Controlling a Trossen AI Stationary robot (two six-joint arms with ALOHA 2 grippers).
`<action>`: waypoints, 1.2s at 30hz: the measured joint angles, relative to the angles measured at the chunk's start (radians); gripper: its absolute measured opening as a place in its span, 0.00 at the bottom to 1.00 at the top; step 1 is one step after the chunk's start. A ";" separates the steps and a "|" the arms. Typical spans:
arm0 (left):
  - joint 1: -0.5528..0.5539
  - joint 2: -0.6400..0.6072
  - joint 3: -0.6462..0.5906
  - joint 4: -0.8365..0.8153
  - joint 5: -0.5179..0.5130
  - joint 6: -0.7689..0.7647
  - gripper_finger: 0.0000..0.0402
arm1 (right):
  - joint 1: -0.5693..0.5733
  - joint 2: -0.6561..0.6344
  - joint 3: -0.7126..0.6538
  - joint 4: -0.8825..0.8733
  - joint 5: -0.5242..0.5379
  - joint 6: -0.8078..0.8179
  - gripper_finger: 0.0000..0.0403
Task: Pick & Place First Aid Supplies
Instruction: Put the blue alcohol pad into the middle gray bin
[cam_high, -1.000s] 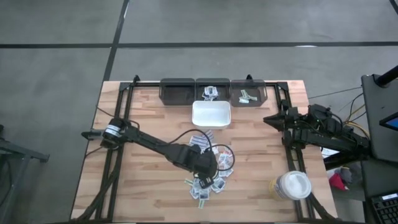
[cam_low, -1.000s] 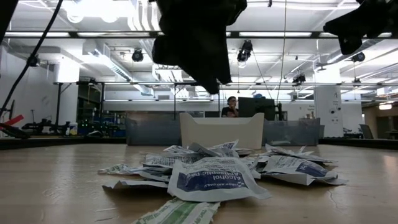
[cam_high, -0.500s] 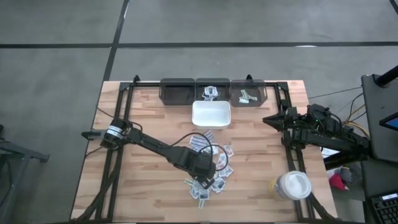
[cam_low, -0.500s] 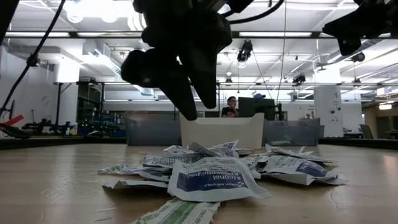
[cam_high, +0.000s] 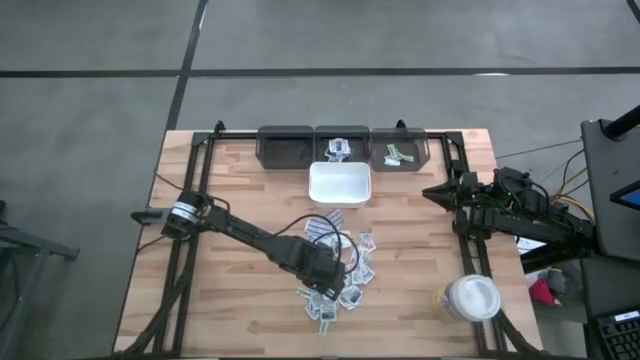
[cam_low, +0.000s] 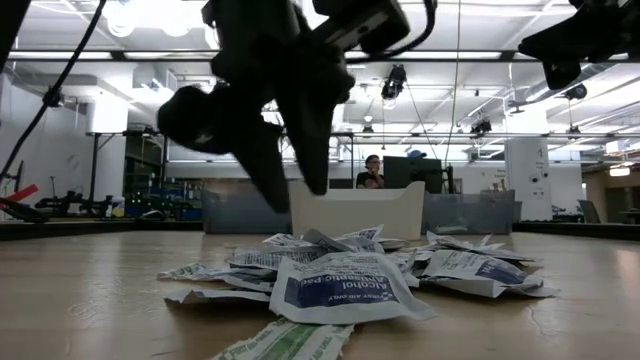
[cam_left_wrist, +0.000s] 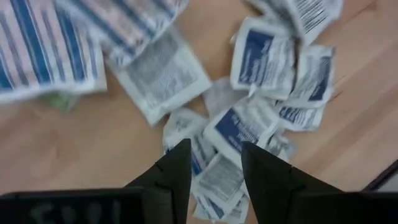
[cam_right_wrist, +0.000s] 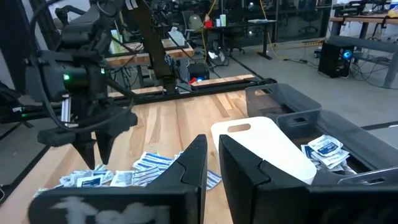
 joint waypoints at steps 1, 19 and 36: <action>0.000 0.000 -0.017 0.020 0.021 -0.020 0.33 | 0.000 0.000 0.000 0.000 0.000 0.000 0.09; 0.001 0.000 -0.098 0.190 0.023 -0.085 0.33 | 0.000 0.000 0.000 0.000 0.000 0.000 0.09; 0.020 0.005 -0.099 0.191 0.007 -0.070 0.33 | 0.000 0.000 0.000 0.000 0.000 -0.001 0.09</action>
